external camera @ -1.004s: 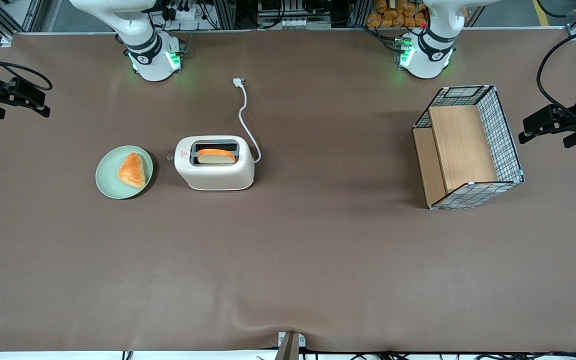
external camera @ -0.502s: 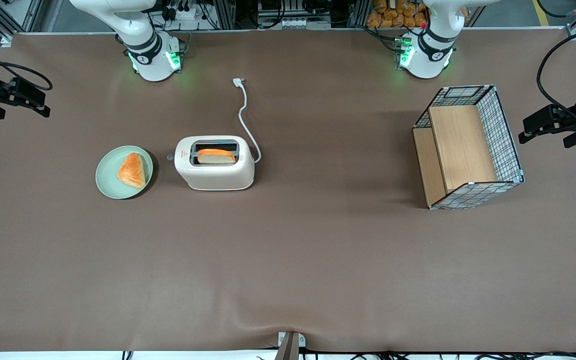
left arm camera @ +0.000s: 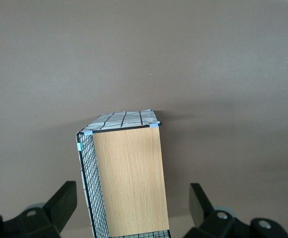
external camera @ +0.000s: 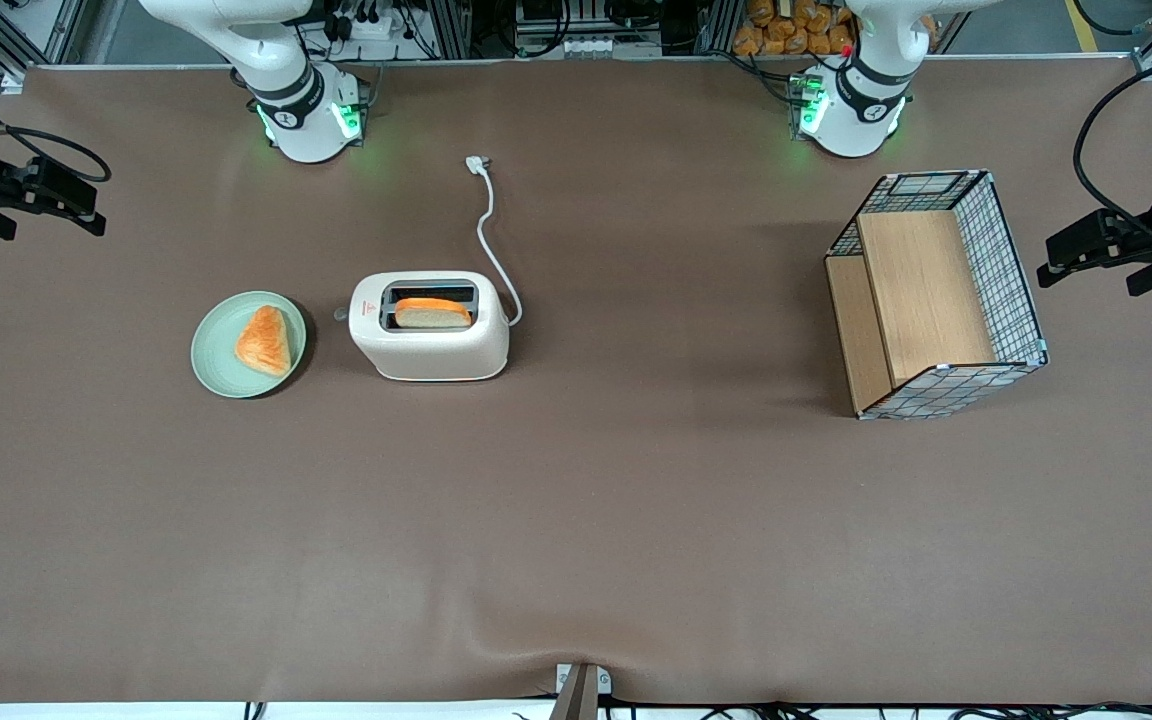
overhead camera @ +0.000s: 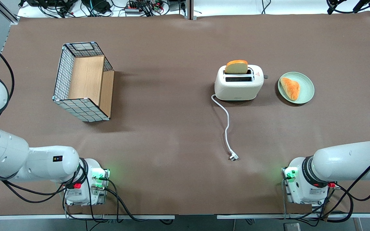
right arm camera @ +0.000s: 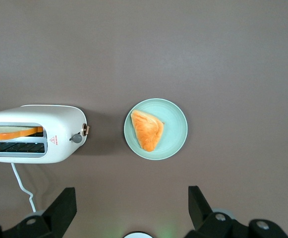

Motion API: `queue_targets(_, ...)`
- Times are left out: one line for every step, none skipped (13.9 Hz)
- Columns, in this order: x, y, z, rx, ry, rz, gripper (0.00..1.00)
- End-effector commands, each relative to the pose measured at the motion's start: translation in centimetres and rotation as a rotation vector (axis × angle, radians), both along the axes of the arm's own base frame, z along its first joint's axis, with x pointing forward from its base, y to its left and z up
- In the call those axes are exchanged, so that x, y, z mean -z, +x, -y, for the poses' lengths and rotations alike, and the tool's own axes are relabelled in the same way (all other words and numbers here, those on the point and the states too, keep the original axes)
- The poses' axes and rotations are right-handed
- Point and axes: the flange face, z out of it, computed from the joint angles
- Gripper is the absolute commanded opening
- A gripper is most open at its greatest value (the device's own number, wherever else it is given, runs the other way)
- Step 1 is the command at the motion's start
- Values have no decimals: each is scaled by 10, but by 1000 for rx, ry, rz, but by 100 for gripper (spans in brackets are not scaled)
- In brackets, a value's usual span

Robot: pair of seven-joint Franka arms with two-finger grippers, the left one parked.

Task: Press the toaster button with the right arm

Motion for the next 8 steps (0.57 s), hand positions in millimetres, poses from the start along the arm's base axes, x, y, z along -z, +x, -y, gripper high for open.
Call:
queue_targets(-1,0,1,0,-5,-1,100)
queue_targets(-1,0,3,3,-5,-1,100)
queue_targets(-1,0,3,3,-6,0,100)
queue_targets(-1,1,3,3,-6,2,100)
queue_targets(-1,1,3,3,-4,5,100)
queue_targets(-1,1,3,5,-4,5,100)
queue_targets(-1,1,3,5,-4,5,100)
queue_targets(-1,1,4,6,-4,5,100)
